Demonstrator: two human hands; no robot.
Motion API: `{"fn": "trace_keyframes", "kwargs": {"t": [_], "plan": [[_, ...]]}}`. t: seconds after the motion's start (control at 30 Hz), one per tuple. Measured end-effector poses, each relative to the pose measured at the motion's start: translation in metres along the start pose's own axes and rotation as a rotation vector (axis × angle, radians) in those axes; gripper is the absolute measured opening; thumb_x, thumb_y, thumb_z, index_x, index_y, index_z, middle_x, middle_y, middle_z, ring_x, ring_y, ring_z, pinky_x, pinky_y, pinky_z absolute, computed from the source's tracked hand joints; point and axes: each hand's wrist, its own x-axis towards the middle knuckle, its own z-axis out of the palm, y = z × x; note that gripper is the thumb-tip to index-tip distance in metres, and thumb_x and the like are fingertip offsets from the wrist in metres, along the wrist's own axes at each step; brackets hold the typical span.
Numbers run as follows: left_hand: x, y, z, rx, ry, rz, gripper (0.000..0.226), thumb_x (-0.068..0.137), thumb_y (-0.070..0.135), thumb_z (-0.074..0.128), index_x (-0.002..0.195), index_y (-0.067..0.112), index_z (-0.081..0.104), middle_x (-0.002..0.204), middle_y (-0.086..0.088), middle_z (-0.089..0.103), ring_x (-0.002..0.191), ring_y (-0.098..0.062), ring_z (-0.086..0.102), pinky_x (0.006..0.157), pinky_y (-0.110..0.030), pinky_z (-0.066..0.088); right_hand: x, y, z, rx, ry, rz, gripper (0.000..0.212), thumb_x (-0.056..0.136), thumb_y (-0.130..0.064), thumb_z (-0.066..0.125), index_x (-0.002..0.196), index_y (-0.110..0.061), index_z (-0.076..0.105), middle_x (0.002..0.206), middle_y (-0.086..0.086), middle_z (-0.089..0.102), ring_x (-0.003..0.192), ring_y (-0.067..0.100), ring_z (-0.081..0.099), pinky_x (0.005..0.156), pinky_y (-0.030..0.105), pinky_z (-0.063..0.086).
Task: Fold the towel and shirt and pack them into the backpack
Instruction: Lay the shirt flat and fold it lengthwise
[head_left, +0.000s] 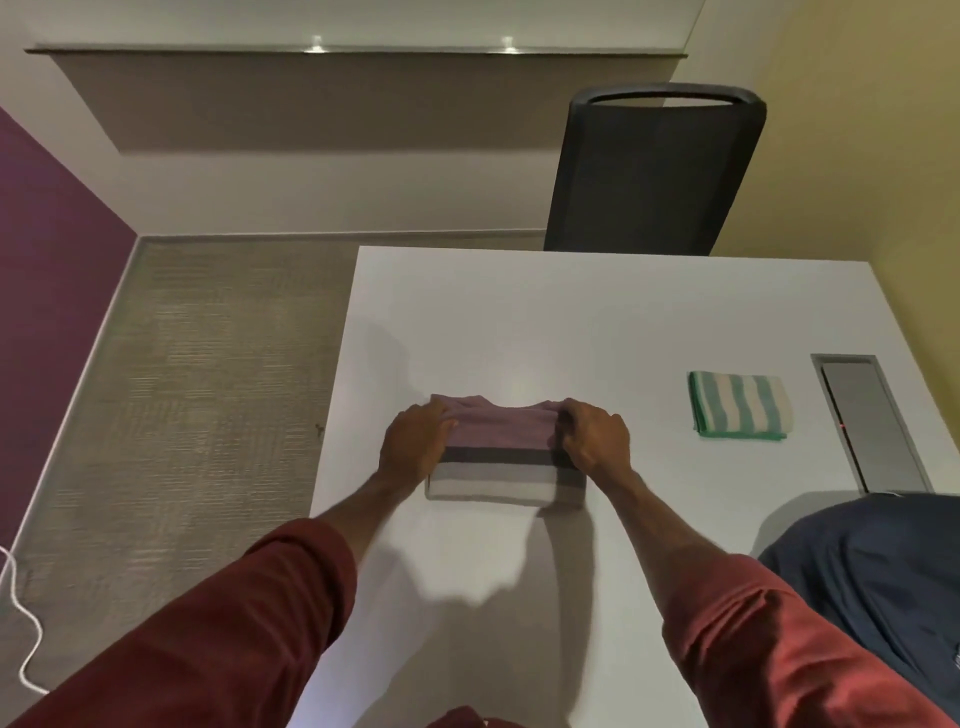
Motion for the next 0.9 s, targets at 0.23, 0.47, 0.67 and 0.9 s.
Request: {"fn": "trace_keyframes", "kwargs": {"t": [0.23,0.47,0.67,0.9], "plan": [[0.030,-0.018,0.025,-0.073,-0.059,-0.074,0.022,0.111,0.046,0.048,0.104,0.026,0.053,0.094,0.005,0.068,0.080,-0.023,0.067,0.075,-0.043,0.060,0.033,0.001,0.016,0.028,0.030,0.019,0.018,0.104,-0.017,0.048,0.092,-0.021,0.060,0.091,-0.004,0.070,0.084,0.027,0.063,0.083,0.041,0.038],[0.043,-0.025,0.050,-0.136,-0.022,-0.167,0.015,0.113,0.038,0.046,0.110,0.026,0.055,0.106,0.001,0.065,0.090,-0.028,0.068,0.082,-0.051,0.060,0.033,-0.004,0.049,0.091,0.107,0.121,0.018,0.102,-0.018,0.059,0.118,-0.018,0.067,0.115,0.004,0.069,0.109,0.029,0.061,0.093,0.044,0.039],[0.018,0.014,0.064,0.073,0.100,0.060,0.050,0.109,0.034,0.057,0.155,0.018,0.047,0.160,-0.009,0.048,0.149,-0.030,0.046,0.124,-0.052,0.037,-0.004,-0.043,0.077,0.072,0.258,-0.096,0.051,0.103,-0.034,0.048,0.152,-0.020,0.052,0.159,0.005,0.048,0.149,0.025,0.042,0.126,0.050,0.026],[-0.029,0.019,0.098,0.137,0.068,0.243,0.063,0.114,0.035,0.055,0.166,0.008,0.033,0.175,-0.016,0.025,0.164,-0.036,0.019,0.128,-0.060,0.030,-0.021,-0.034,0.124,-0.083,0.322,-0.320,0.059,0.113,-0.030,0.055,0.165,-0.009,0.037,0.174,0.017,0.027,0.162,0.037,0.025,0.125,0.067,0.027]]}}
